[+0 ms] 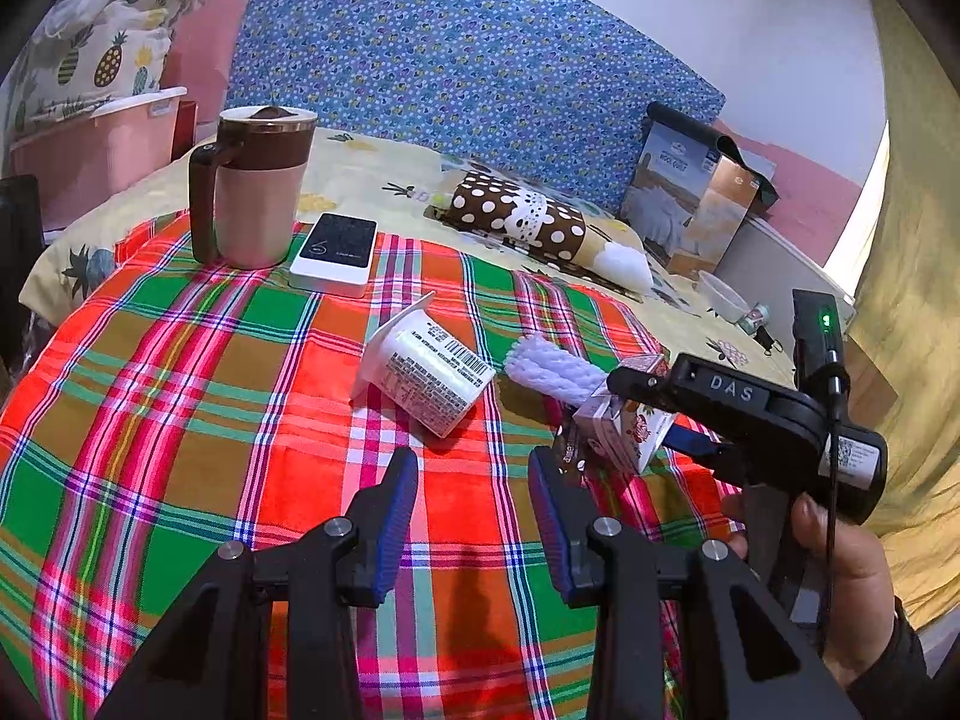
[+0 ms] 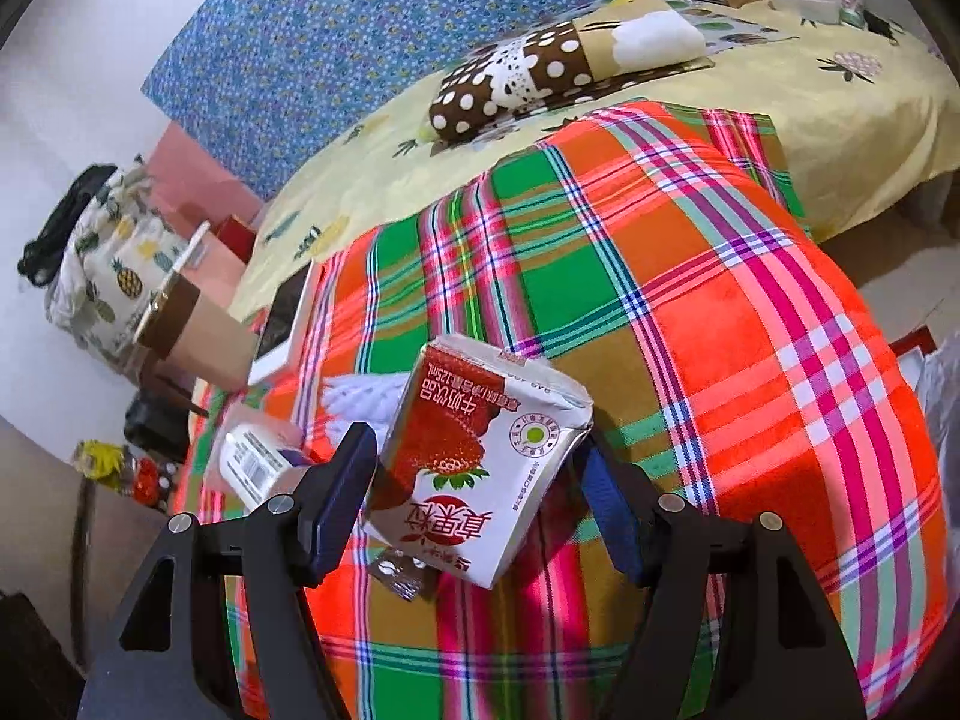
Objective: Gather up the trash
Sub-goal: 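Grasp the red strawberry milk carton with the right tool while the left approaches the white tub, then grasp the white yogurt cup with the left tool while the right holds the carton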
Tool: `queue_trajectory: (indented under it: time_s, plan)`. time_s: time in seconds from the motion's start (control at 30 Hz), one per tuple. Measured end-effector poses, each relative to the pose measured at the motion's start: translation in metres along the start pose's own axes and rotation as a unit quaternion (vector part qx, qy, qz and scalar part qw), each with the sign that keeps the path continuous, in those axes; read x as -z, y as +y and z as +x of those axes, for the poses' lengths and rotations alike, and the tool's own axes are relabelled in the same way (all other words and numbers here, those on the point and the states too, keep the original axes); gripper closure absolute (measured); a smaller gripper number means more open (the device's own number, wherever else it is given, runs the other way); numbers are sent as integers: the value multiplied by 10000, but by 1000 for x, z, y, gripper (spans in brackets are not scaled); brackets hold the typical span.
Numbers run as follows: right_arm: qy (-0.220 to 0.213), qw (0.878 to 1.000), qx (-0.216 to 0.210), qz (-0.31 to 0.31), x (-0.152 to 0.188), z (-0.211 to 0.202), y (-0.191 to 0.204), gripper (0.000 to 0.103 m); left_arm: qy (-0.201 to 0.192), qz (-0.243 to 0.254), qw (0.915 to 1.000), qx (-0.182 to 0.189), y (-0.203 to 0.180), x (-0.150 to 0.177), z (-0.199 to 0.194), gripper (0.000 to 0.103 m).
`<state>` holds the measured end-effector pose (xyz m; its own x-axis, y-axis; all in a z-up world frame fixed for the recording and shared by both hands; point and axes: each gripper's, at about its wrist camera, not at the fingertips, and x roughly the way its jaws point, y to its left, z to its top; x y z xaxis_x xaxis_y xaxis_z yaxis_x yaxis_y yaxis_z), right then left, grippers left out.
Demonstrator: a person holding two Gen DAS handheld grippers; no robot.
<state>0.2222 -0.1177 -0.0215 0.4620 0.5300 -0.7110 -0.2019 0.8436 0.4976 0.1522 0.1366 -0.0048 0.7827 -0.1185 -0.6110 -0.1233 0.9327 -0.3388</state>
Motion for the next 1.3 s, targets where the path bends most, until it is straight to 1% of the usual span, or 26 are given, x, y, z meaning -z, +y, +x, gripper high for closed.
queue_trajectory:
  time_s: [0.1, 0.33, 0.43, 0.6, 0.73, 0.83, 1.0, 1.07, 1.1, 1.23, 1.3]
  plan:
    - [9, 9999, -51, -137, 1, -5, -1, 39, 36, -62, 10000, -12, 1, -3, 6, 65]
    - [-110, 9989, -54, -442, 2, -21, -5, 40, 194, -468, 9987, -14, 3, -14, 27, 65]
    - [-183, 9986, -40, -496, 3, -27, -9, 40, 273, -675, 9973, -44, 3, -21, 37, 53]
    - [-250, 9985, -161, -469, 4, -37, -19, 40, 282, -933, 9947, -342, 1, -32, 55, 50]
    - [-264, 9985, -261, -401, 3, -38, -26, 40, 274, -1221, 9898, -686, 2, -40, 71, 44]
    - [-265, 9985, -340, -335, 3, -39, -31, 40, 259, -1327, 9867, -903, 1, -43, 82, 43]
    - [-249, 9984, -393, -306, 3, -38, -39, 40, 335, -1251, 9839, -1230, -1, -46, 100, 43]
    - [-251, 9983, -392, -347, 5, -39, -40, 40, 349, -1072, 9841, -1375, -1, -46, 104, 43]
    - [-256, 9982, -398, -363, 5, -40, -40, 43, 354, -991, 9839, -1443, -1, -46, 105, 43]
    - [-270, 9979, -406, -418, 6, -43, -43, 45, 458, -857, 9848, -1443, 4, -45, 106, 47]
    - [-260, 9979, -387, -453, 6, -43, -43, 46, 426, -737, 9854, -1472, 6, -44, 103, 47]
